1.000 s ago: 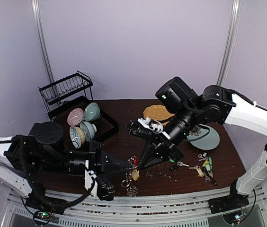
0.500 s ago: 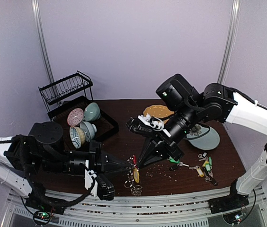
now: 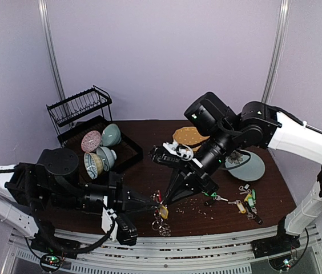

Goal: Put the keys on the keyring

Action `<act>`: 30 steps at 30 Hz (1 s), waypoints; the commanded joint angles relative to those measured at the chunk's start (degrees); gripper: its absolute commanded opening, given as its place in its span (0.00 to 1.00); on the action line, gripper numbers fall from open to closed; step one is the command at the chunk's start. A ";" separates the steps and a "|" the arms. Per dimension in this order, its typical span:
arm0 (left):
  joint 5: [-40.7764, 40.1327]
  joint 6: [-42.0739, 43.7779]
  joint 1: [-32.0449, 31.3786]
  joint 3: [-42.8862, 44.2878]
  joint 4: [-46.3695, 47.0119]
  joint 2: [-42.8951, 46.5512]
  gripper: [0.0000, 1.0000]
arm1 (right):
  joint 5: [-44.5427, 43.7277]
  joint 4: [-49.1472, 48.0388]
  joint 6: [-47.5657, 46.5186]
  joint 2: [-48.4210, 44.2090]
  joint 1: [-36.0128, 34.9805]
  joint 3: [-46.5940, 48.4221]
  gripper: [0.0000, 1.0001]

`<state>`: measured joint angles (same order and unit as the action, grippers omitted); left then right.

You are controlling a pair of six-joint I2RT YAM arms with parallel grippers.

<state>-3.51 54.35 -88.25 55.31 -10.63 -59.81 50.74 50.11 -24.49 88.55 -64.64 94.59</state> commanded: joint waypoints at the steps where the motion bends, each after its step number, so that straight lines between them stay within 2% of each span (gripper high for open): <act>1: 1.49 1.44 -0.17 2.00 3.99 -0.47 0.00 | -1.54 1.45 -0.76 0.95 -0.18 1.31 0.00; 22: -1.75 0.25 -0.13 1.37 5.18 -0.63 0.00 | -4.99 0.62 0.54 1.20 -1.11 0.99 0.00; 30: 0.46 -0.18 -0.18 0.79 5.54 0.36 0.00 | -6.30 -0.27 1.13 0.91 -1.07 0.43 0.00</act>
<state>-4.93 54.98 -88.23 55.31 -10.52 -60.82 46.89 50.68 -23.97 89.27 -65.67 95.29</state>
